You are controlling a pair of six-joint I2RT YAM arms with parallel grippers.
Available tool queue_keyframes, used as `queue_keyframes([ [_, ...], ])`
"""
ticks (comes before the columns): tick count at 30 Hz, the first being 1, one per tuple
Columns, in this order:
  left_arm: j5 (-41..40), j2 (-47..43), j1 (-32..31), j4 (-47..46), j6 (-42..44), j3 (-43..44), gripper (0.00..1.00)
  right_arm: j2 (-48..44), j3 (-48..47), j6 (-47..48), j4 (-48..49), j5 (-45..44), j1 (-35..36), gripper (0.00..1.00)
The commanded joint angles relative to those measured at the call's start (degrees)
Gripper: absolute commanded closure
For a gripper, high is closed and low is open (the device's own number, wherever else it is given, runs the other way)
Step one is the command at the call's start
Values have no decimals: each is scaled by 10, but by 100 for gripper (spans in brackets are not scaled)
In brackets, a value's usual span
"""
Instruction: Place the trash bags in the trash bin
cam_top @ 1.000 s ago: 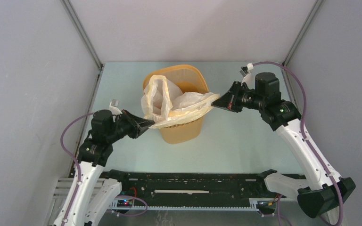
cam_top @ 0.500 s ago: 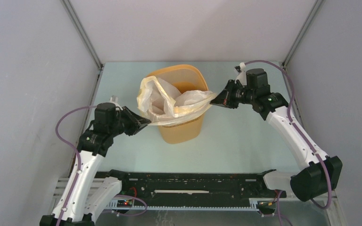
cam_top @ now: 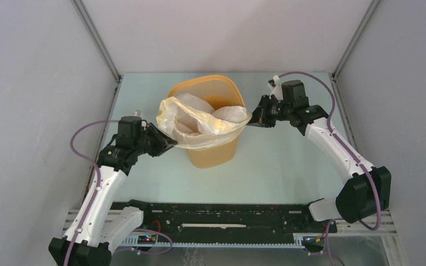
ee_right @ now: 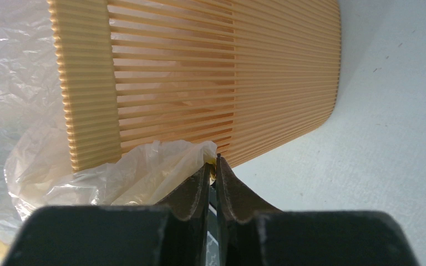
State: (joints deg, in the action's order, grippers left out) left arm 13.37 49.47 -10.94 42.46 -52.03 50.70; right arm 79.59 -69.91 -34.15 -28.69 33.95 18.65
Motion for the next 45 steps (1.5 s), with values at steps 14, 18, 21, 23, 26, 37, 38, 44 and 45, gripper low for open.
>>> queue_keyframes([
  [14,12,-7,6,-5,12,43,73,-217,-110,297,-124,-108,105,13],
  [18,13,-6,6,-4,13,45,73,-142,-173,328,-94,-71,178,13],
  [21,12,-6,6,-3,14,46,72,-67,-235,341,-92,-17,218,14],
  [23,13,-6,6,-2,15,44,72,-24,-269,359,-91,14,236,14],
  [26,12,-5,6,-3,15,43,72,32,-309,383,-113,41,256,14],
  [37,17,1,6,-16,9,36,71,74,-312,392,-129,-144,296,18],
  [38,18,0,6,-17,9,34,71,73,-312,383,-124,-139,288,20],
  [44,16,-1,6,-18,9,30,71,68,-301,331,-87,-48,229,41],
  [45,15,0,6,-18,9,29,71,68,-300,325,-83,-38,222,43],
])
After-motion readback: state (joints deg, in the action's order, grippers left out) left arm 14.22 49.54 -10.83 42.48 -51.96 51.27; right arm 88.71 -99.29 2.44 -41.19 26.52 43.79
